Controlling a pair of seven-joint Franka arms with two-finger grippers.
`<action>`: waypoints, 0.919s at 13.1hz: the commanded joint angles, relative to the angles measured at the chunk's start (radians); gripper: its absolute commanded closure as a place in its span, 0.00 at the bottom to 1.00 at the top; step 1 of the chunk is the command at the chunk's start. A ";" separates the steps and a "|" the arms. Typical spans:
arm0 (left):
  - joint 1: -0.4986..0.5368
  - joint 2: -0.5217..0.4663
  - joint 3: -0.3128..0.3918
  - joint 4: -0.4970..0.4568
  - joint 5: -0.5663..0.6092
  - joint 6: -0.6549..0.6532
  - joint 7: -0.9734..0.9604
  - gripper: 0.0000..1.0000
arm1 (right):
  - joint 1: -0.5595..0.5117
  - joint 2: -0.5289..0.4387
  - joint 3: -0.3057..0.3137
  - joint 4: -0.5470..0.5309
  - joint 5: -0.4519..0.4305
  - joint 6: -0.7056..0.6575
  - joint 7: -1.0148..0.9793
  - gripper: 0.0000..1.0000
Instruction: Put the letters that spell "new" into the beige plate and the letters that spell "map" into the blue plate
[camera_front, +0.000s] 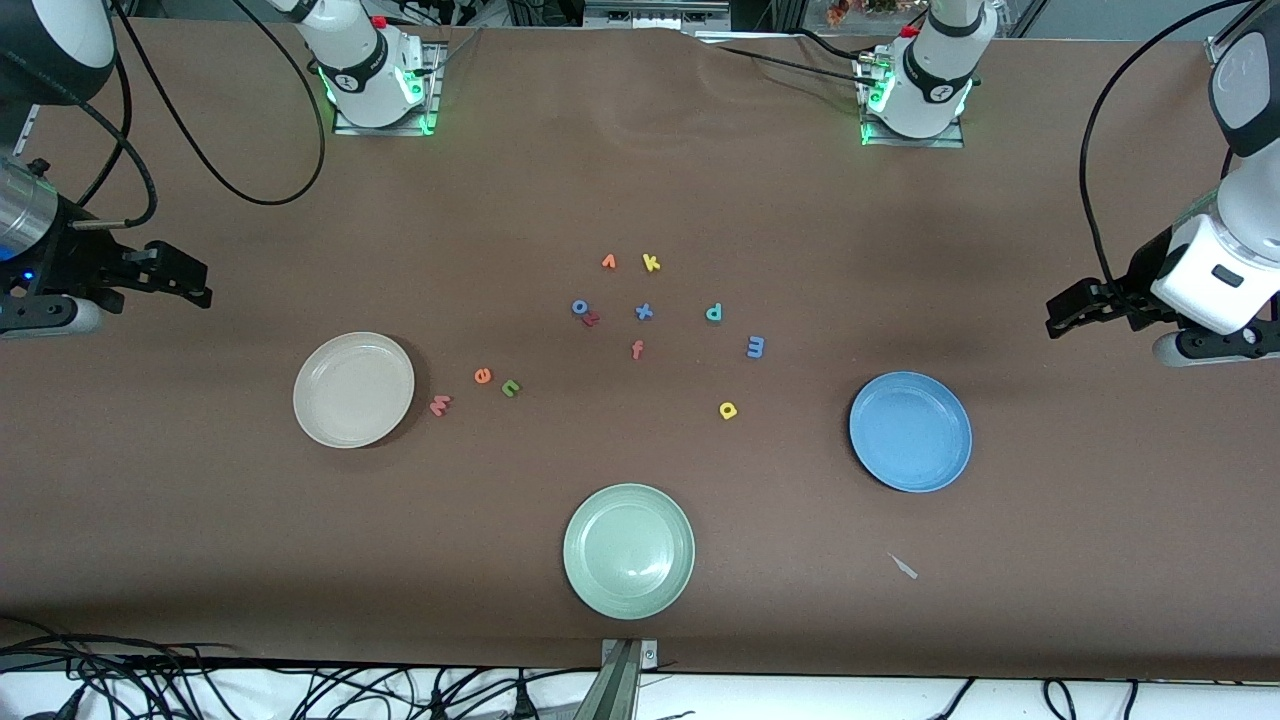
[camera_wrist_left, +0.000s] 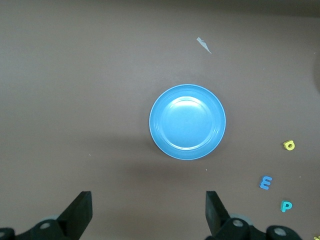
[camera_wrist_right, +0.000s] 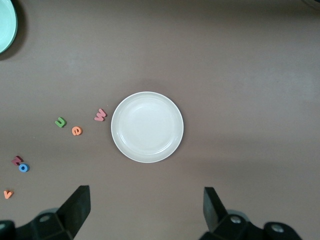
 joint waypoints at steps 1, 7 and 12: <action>0.002 0.014 0.001 0.027 -0.020 -0.009 -0.001 0.00 | -0.005 0.001 0.005 -0.007 -0.004 0.011 0.001 0.00; 0.002 0.015 0.001 0.027 -0.021 -0.009 -0.004 0.00 | -0.008 0.004 0.002 0.000 -0.010 0.019 -0.002 0.00; 0.002 0.015 0.001 0.027 -0.021 -0.009 -0.004 0.00 | -0.008 0.004 0.002 0.000 -0.005 0.019 -0.002 0.00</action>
